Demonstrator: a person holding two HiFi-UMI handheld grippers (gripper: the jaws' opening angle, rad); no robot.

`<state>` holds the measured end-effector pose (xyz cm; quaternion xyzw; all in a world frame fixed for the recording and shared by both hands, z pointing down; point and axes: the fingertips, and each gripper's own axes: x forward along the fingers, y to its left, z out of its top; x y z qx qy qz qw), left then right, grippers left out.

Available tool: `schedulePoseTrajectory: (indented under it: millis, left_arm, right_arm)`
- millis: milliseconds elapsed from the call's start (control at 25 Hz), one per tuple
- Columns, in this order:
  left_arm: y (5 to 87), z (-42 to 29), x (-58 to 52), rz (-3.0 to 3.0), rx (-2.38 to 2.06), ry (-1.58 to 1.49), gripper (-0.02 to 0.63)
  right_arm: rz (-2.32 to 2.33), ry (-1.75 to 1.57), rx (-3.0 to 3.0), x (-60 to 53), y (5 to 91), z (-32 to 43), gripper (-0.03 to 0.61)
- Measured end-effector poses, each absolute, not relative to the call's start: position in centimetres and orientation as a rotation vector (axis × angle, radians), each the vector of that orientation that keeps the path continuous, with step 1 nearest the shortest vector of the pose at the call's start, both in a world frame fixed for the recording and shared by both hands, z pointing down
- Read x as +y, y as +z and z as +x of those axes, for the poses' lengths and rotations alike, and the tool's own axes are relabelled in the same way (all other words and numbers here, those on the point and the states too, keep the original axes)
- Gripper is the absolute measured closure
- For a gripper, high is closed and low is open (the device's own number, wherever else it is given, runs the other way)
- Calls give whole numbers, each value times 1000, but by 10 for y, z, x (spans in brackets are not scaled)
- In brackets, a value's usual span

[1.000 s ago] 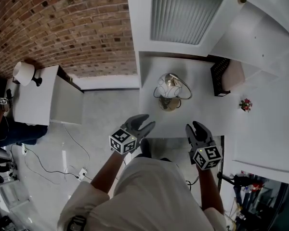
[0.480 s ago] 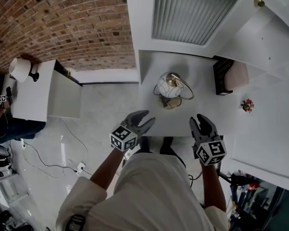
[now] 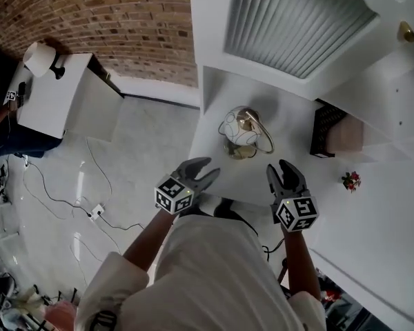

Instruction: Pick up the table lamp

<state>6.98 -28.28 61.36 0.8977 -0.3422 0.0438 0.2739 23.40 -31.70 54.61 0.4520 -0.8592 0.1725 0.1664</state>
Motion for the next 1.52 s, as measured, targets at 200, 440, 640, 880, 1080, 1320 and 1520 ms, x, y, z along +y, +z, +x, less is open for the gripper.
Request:
schedulePoseTrajectory:
  millis: [200, 440, 640, 880, 1080, 1320, 1520]
  left_arm:
    - [646, 86, -290, 2348, -978, 114, 413]
    - [692, 97, -304, 2267, -1013, 116, 399]
    - [734, 106, -311, 2189, -1036, 128, 379]
    - [782, 118, -316, 2089, -1016, 132, 356]
    - [808, 121, -326, 1984, -1035, 65, 354]
    - [832, 131, -333, 1925, -1031, 57, 345]
    - [851, 136, -335, 1869, -1030, 37, 339]
  right_arm:
    - [1132, 481, -2521, -349, 559, 232, 389]
    - [873, 480, -2600, -375, 572, 214, 385]
    - [573, 497, -2656, -377, 580, 193, 392]
    - [248, 531, -2671, -371, 589, 176, 407]
    - [-14, 576, -2666, -364, 592, 167, 420]
    - [-298, 627, -2641, -358, 593, 164, 514]
    - [-406, 655, -2660, -353, 589, 152, 566]
